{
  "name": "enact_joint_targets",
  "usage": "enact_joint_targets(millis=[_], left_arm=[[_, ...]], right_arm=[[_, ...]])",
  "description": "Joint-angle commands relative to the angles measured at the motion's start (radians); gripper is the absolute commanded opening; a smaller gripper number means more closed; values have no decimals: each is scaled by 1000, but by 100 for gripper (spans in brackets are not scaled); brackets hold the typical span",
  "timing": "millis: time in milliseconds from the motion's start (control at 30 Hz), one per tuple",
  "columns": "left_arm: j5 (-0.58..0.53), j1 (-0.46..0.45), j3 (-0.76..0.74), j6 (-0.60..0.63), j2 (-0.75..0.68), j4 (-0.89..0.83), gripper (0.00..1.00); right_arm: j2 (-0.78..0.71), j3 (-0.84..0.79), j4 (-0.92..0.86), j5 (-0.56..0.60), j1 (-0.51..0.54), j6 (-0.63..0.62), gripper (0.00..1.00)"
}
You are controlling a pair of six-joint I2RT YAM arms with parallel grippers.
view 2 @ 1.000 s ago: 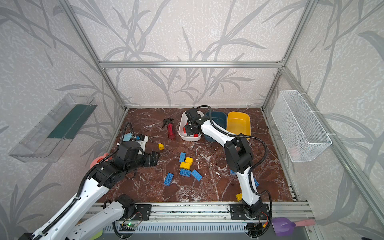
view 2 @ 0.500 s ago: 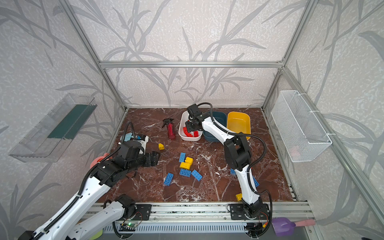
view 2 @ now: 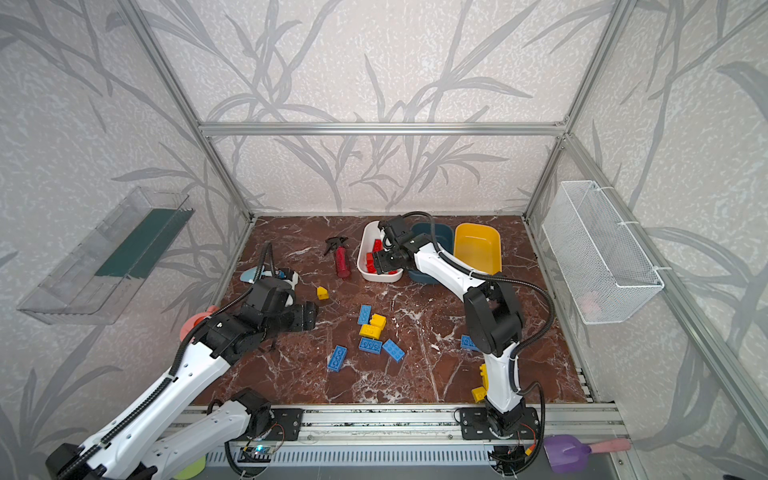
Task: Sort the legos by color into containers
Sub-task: 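Withdraw right gripper while left gripper grasps small yellow slope brick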
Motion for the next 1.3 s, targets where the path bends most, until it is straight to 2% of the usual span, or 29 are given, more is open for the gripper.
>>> enact_joint_targets(millis=[0, 100, 367, 500, 667, 1000, 1267], left_arm=[[-47, 9, 36, -13, 16, -23, 90], [-55, 10, 51, -27, 43, -17, 91], [-62, 14, 102, -51, 162, 9, 94], [-91, 15, 146, -68, 241, 4, 94], [-86, 31, 213, -28, 361, -2, 94], [8, 135, 328, -23, 601, -50, 92], [37, 172, 392, -3, 757, -37, 90]], right_arm=[[-174, -161, 182, -38, -2, 25, 76], [-311, -329, 296, -67, -1, 54, 80], [-560, -692, 508, -104, -1, 126, 91], [-636, -836, 609, -126, -2, 153, 93], [-671, -994, 745, -138, 1, 210, 96], [-683, -1138, 955, -88, 22, 265, 98], [-700, -1167, 998, -68, 25, 285, 97]])
